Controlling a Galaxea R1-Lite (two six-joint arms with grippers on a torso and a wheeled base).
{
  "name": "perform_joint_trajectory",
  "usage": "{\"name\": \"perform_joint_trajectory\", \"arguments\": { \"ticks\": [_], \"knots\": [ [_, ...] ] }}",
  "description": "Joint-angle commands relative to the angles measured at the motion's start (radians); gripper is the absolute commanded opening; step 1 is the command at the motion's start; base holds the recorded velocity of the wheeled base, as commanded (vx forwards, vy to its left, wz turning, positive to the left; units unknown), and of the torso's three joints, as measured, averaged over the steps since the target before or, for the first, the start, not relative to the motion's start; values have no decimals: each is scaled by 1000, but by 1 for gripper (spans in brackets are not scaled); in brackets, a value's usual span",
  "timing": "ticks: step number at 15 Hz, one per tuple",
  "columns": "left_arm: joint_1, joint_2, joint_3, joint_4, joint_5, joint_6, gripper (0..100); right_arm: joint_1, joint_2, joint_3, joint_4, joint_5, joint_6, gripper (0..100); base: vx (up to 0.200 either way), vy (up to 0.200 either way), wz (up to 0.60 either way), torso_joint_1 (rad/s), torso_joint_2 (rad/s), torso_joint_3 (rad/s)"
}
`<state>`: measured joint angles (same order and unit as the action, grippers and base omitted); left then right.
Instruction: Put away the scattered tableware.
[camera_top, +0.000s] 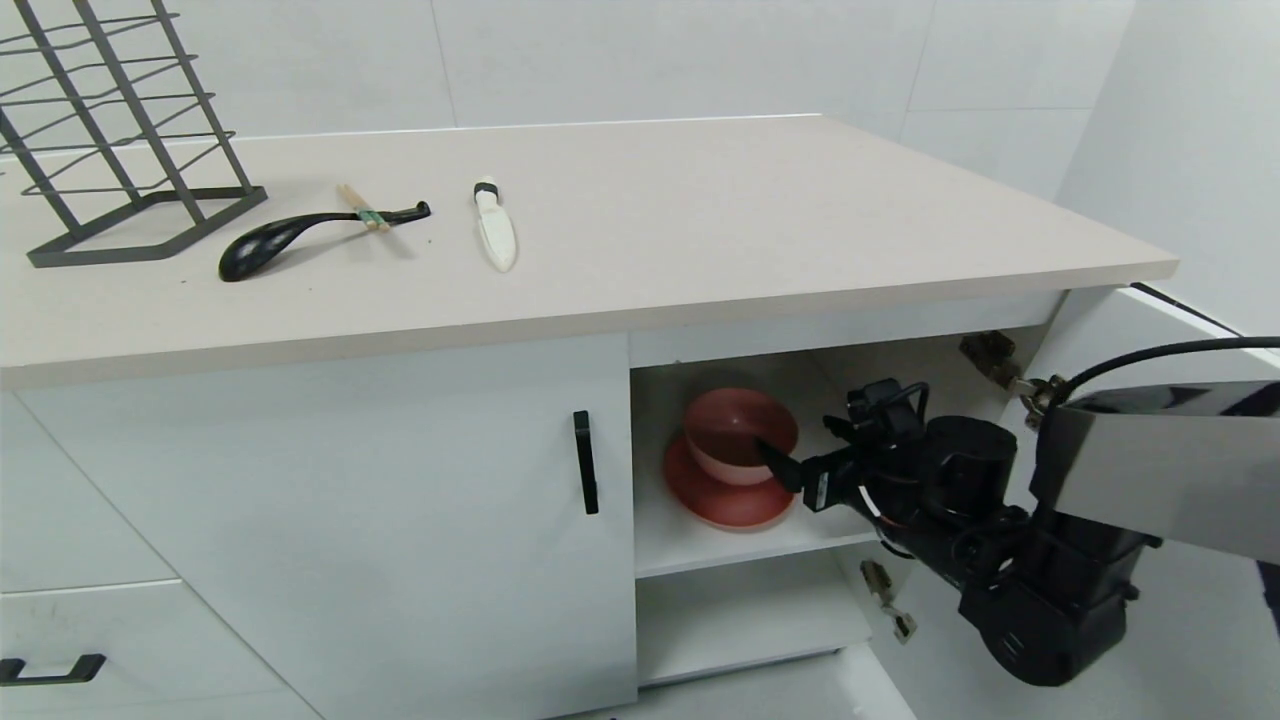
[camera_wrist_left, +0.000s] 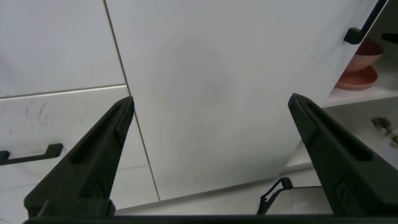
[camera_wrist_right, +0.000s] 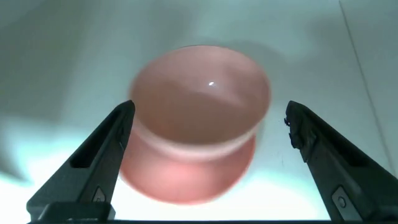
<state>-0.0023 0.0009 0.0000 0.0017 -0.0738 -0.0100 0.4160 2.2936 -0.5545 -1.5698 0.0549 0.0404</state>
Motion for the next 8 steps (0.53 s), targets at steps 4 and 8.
{"name": "perform_joint_trajectory", "arguments": {
  "ticks": [4, 8],
  "knots": [
    [1, 2, 0, -2, 2, -2, 100, 43, -393, 346, -1, -1, 1, 100, 0, 0, 0, 0, 0, 0],
    [2, 1, 0, -2, 3, -4, 100, 41, -683, 554, -1, -3, 1, 100, 0, 0, 0, 0, 0, 0]
  ]
}}
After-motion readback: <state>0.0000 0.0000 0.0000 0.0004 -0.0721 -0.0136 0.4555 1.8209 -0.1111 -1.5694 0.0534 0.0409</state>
